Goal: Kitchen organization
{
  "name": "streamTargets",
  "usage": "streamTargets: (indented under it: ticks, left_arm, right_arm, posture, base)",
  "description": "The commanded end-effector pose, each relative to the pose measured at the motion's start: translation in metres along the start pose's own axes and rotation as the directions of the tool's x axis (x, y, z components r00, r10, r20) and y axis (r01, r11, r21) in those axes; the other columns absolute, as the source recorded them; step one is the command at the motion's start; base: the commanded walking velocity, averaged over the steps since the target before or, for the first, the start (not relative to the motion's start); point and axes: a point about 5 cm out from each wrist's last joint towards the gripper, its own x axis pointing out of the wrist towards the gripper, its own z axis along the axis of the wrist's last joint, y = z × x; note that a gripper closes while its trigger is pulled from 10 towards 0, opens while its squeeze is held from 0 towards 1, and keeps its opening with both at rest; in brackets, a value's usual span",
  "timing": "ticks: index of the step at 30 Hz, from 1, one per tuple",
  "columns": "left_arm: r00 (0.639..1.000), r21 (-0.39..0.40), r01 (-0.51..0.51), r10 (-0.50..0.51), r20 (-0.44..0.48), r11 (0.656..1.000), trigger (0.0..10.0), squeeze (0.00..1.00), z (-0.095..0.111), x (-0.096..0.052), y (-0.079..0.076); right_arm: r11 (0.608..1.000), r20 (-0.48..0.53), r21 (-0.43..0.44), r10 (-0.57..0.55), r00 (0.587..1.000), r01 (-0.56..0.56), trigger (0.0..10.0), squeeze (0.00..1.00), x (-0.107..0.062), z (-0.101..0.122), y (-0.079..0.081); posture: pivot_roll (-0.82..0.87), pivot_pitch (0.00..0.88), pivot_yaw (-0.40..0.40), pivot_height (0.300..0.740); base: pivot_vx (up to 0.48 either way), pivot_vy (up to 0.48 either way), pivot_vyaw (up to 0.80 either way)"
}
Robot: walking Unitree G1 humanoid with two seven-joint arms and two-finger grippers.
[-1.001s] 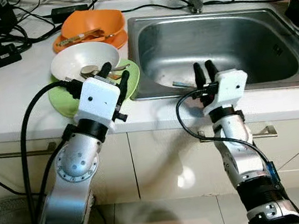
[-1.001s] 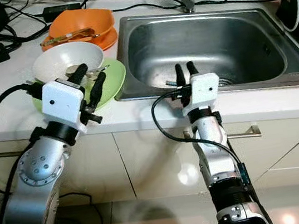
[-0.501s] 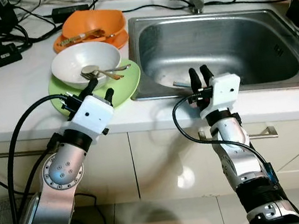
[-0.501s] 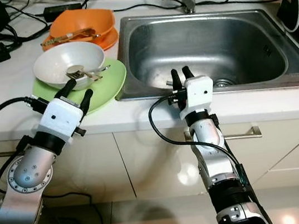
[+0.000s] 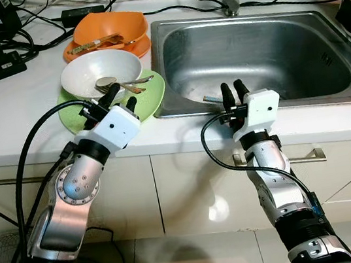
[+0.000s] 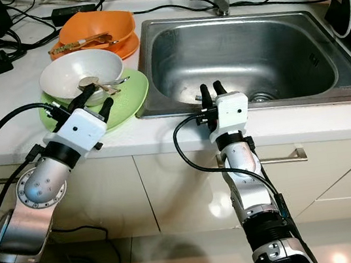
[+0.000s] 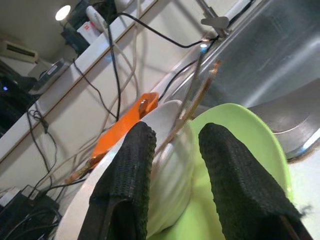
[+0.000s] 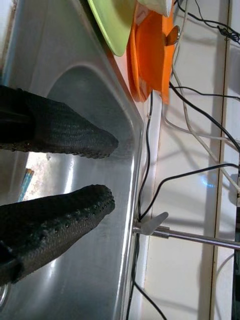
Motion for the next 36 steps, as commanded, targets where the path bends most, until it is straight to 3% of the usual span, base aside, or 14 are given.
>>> streamTargets:
  ticks: [1, 25, 26, 27, 28, 36]
  left_arm:
    - [0.999, 0.023, 0.029, -0.029, 0.018, 0.999, 10.0, 0.00, 0.002, 0.006, -0.002]
    - [0.996, 0.056, 0.069, -0.072, 0.057, 0.996, 10.0, 0.00, 0.004, 0.030, -0.006]
    - [0.996, 0.058, 0.068, -0.071, 0.057, 0.996, 8.3, 0.00, 0.004, 0.031, -0.005]
    - [0.996, 0.059, 0.067, -0.070, 0.057, 0.996, 8.3, 0.00, 0.004, 0.031, -0.005]
    - [0.996, 0.059, 0.064, -0.068, 0.057, 0.996, 0.0, 0.00, 0.004, 0.031, -0.005]
    - [0.997, 0.067, 0.051, -0.055, 0.054, 0.996, 0.0, 0.00, 0.002, 0.032, -0.003]
  right_arm:
    - [1.000, -0.001, -0.002, -0.007, 1.000, 0.007, 10.0, 0.00, -0.002, -0.001, -0.001]
    - [1.000, -0.005, 0.008, -0.024, 1.000, 0.025, 10.0, 0.00, -0.001, -0.003, -0.001]
    - [1.000, -0.005, 0.008, -0.026, 1.000, 0.026, 10.0, 0.00, -0.002, -0.003, -0.001]
    - [1.000, -0.006, 0.008, -0.027, 1.000, 0.027, 10.0, 0.00, -0.002, -0.003, -0.001]
    - [1.000, -0.006, 0.008, -0.028, 1.000, 0.028, 10.0, 0.00, -0.002, -0.003, -0.001]
    - [0.999, -0.009, 0.011, -0.031, 0.999, 0.031, 10.0, 0.00, -0.001, -0.003, -0.001]
  posture:
    - [0.06, 0.063, -0.029, 0.718]
    - [0.05, 0.066, -0.012, 0.718]
    - [0.05, 0.067, -0.011, 0.718]
    - [0.05, 0.067, -0.011, 0.718]
    - [0.05, 0.068, -0.012, 0.718]
    - [0.06, 0.076, -0.014, 0.718]
  base:
    - [0.000, 0.000, 0.00]
    - [0.000, 0.000, 0.00]
    - [0.000, 0.000, 0.00]
    - [0.000, 0.000, 0.00]
    - [0.000, 0.000, 0.00]
    - [0.000, 0.000, 0.00]
